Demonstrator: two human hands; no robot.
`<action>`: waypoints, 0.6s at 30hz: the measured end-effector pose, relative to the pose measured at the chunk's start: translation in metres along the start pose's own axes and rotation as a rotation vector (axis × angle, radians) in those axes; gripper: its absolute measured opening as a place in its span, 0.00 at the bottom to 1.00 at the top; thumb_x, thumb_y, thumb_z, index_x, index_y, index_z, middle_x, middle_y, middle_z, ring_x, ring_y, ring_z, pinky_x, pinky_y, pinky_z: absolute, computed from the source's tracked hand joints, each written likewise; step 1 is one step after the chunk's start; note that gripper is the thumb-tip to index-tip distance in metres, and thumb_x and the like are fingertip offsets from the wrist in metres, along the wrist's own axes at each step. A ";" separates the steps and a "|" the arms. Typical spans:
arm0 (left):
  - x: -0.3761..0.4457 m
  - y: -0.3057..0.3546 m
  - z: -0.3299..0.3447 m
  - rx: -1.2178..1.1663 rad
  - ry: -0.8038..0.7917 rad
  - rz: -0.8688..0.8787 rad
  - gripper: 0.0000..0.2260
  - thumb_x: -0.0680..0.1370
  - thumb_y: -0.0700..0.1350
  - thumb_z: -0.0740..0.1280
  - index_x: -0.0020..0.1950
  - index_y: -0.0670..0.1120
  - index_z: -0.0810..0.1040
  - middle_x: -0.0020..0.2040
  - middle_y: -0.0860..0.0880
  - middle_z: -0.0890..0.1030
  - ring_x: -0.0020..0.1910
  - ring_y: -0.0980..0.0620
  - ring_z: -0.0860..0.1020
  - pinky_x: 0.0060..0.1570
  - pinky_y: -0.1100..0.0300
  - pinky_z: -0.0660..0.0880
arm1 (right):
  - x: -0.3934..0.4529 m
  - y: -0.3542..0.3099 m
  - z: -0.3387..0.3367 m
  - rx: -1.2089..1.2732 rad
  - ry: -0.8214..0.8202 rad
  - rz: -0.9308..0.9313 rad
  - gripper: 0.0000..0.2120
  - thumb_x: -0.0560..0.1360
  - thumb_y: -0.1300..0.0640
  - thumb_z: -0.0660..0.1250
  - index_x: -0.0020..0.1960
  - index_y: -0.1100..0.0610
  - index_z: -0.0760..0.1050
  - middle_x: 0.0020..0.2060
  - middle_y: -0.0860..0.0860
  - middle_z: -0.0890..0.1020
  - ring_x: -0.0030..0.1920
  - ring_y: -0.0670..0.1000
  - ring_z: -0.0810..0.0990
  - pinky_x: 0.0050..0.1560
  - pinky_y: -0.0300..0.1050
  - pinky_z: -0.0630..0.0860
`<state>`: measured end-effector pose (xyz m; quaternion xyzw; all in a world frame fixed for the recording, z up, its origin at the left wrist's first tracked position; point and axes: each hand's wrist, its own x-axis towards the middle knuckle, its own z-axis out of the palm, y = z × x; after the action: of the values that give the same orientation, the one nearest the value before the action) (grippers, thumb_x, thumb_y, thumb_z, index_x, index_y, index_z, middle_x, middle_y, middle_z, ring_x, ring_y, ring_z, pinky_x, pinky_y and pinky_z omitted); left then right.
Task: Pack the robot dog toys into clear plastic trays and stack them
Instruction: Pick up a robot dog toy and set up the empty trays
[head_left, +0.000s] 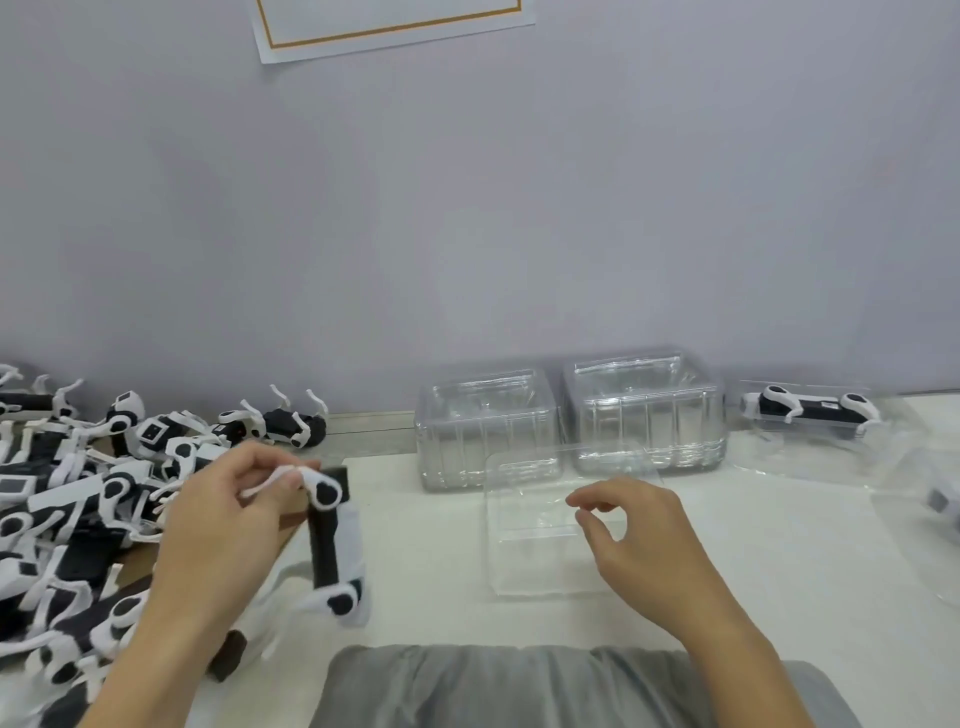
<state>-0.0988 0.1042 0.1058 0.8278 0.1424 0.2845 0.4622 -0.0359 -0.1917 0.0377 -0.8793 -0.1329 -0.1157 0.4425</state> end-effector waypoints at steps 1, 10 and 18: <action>0.003 0.005 0.010 -0.163 0.038 -0.041 0.09 0.81 0.35 0.65 0.44 0.44 0.80 0.41 0.52 0.86 0.42 0.54 0.85 0.38 0.62 0.81 | 0.000 0.000 0.001 0.008 0.020 -0.009 0.10 0.77 0.59 0.69 0.48 0.42 0.79 0.46 0.35 0.80 0.53 0.39 0.76 0.65 0.51 0.70; -0.013 0.038 0.118 -1.158 -0.005 -0.553 0.10 0.84 0.37 0.59 0.50 0.39 0.80 0.42 0.45 0.86 0.39 0.50 0.85 0.41 0.58 0.82 | 0.009 -0.003 0.002 0.175 0.110 -0.098 0.21 0.73 0.60 0.74 0.59 0.38 0.78 0.49 0.34 0.81 0.53 0.41 0.78 0.49 0.31 0.72; -0.029 0.040 0.155 -1.273 -0.370 -0.726 0.11 0.81 0.35 0.62 0.57 0.36 0.84 0.57 0.37 0.83 0.49 0.46 0.84 0.40 0.59 0.80 | 0.021 -0.013 0.013 0.313 0.171 -0.281 0.34 0.71 0.68 0.74 0.65 0.35 0.72 0.62 0.38 0.76 0.64 0.46 0.76 0.59 0.41 0.75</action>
<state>-0.0301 -0.0376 0.0659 0.3364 0.1345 -0.0017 0.9321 -0.0199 -0.1708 0.0464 -0.7598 -0.2325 -0.2282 0.5626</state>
